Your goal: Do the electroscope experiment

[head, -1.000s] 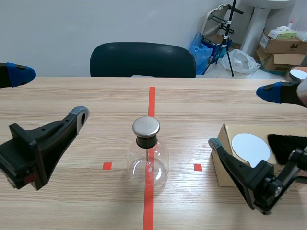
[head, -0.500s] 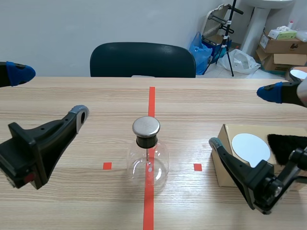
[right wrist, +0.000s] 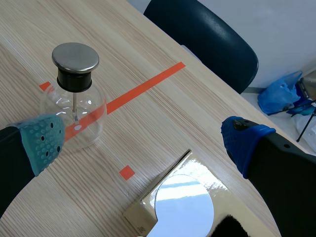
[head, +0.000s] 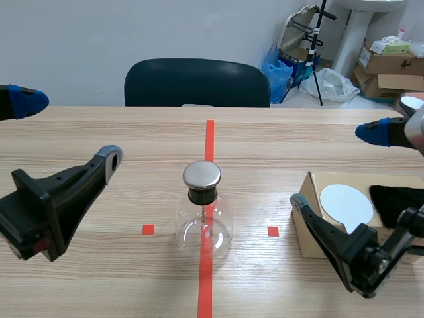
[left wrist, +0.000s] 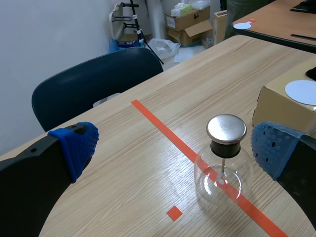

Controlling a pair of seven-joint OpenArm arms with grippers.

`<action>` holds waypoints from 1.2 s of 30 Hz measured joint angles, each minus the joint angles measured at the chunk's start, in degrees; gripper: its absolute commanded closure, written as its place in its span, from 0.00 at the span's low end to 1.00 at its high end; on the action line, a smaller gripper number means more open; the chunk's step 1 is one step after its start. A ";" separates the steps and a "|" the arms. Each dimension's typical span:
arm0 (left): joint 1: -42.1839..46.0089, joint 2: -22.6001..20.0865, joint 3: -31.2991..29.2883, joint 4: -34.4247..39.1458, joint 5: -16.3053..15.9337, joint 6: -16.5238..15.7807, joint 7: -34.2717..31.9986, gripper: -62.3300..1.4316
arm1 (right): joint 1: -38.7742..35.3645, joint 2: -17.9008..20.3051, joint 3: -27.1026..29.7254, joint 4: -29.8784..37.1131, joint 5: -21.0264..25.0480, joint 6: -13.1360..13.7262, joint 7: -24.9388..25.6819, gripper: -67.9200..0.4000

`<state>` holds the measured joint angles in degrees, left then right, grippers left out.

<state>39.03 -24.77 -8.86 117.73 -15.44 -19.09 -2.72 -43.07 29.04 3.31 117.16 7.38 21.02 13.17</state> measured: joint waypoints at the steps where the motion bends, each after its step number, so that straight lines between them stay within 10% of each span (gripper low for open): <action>1: 0.00 0.00 0.00 0.00 0.00 -0.02 -0.07 0.00 | 0.00 0.00 0.00 0.00 0.00 0.00 0.00 0.00; 36: 0.00 0.00 0.00 0.00 2.25 -0.17 -1.75 0.00 | 0.00 0.00 0.00 0.00 0.00 0.00 -0.63 0.00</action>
<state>39.03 -24.77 -8.86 117.73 -13.19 -19.27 -4.47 -43.07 29.04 3.31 117.16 7.38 21.02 12.53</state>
